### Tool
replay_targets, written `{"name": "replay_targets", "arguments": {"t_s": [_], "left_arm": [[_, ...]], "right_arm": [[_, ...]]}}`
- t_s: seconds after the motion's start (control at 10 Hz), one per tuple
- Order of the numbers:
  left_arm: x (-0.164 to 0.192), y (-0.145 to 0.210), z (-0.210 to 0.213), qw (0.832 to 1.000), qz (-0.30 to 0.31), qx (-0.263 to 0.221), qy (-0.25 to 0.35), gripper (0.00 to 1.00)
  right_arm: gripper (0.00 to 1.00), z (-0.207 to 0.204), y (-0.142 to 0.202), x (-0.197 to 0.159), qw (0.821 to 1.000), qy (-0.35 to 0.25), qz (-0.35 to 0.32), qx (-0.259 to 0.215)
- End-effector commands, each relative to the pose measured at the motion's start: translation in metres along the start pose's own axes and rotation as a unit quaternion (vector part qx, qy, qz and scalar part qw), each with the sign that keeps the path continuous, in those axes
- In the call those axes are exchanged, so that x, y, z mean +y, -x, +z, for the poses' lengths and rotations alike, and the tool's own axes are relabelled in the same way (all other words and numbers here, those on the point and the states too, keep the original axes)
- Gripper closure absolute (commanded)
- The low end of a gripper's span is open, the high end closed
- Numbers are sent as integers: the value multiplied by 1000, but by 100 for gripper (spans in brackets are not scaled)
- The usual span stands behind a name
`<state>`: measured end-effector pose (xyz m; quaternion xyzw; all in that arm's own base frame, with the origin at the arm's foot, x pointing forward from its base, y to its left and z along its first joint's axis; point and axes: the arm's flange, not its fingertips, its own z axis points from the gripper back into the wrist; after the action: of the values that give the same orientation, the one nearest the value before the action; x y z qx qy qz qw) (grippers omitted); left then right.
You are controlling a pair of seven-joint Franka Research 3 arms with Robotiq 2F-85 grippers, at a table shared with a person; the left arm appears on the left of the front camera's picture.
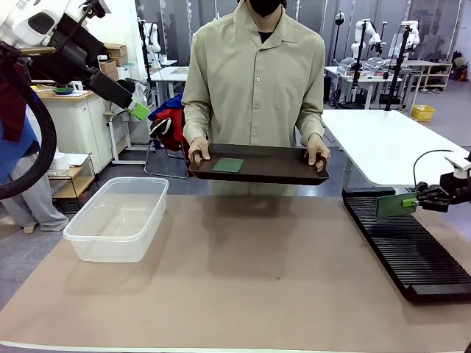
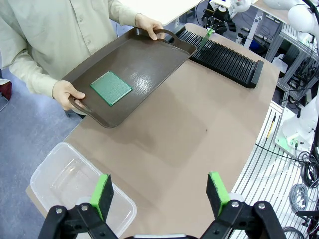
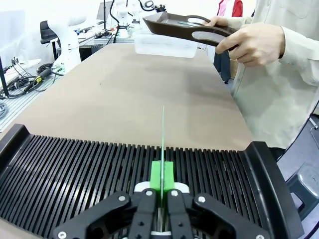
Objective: Sort PCBs into racks and boxes based on the side picked up.
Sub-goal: If the short side of the Blank PCB is picked up, insert it into the PCB Rack ; if the long side is picked up, place it in the Organizing box.
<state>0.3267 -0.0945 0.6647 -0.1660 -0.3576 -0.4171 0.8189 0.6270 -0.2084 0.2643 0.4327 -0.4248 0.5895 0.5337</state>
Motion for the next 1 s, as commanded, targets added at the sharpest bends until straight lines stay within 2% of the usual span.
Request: {"name": "replay_targets", "arguments": {"t_s": [0.0,0.9], "left_arm": [[1,1,0,1000,0,-2,5,0],[1,1,0,1000,0,-2,5,0]], "right_arm": [[98,-2,3,-7,1000,-10,-11,9],[98,-20,21,-21,999,-36,-31,10]]}}
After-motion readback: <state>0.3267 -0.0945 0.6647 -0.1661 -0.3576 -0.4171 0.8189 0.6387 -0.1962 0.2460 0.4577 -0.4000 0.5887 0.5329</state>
